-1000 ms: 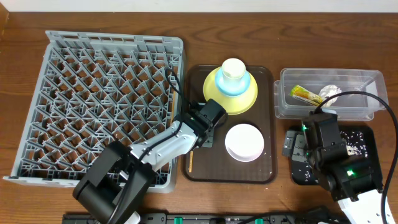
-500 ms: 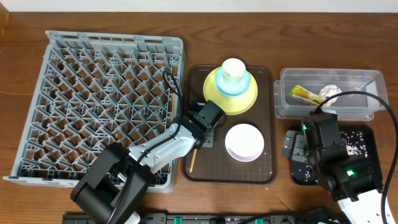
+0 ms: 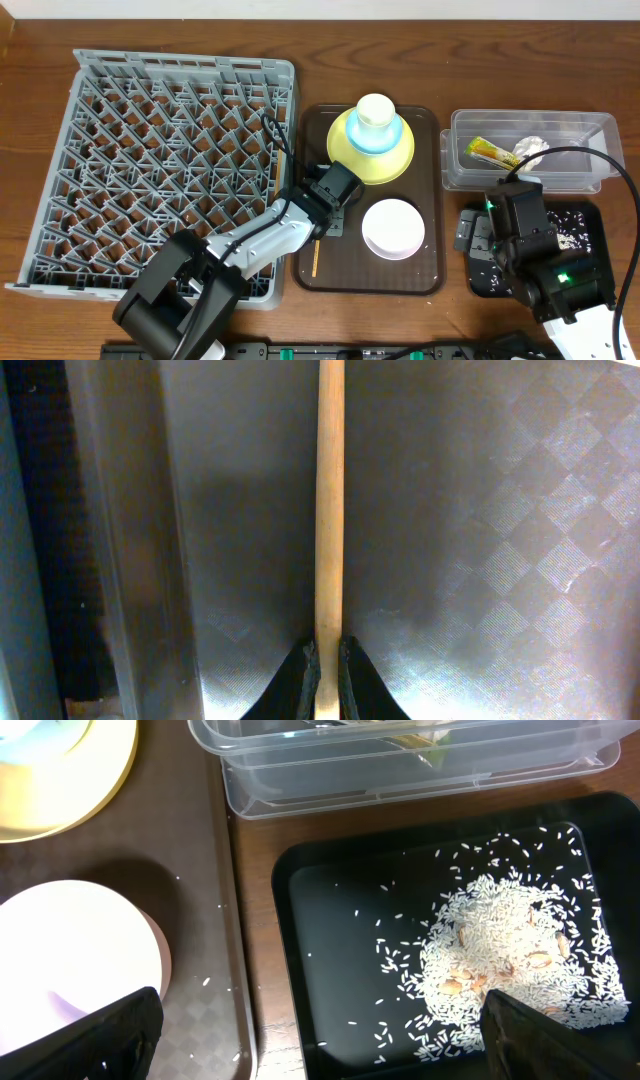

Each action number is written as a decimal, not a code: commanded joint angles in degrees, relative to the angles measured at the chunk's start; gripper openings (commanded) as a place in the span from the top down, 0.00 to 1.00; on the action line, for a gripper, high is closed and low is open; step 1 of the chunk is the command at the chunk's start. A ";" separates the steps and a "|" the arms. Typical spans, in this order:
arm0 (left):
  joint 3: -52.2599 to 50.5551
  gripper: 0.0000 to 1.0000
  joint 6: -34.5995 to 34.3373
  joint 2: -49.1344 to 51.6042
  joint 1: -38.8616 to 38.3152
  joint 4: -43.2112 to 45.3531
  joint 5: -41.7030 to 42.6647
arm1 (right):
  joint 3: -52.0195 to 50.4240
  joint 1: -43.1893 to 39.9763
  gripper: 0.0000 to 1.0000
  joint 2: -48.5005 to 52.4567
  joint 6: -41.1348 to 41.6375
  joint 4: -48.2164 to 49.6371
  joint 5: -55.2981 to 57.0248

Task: Sort waste into correct bins and load items into the dishwasher
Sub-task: 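Move the left gripper back and grasp the second wooden chopstick, then carry the second chopstick into the rack slot beside the first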

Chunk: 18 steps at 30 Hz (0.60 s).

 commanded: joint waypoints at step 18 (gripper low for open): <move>0.33 0.92 9.16 -27.06 8.00 -7.45 -5.86 | 0.63 -0.48 0.01 0.11 -0.15 0.00 0.59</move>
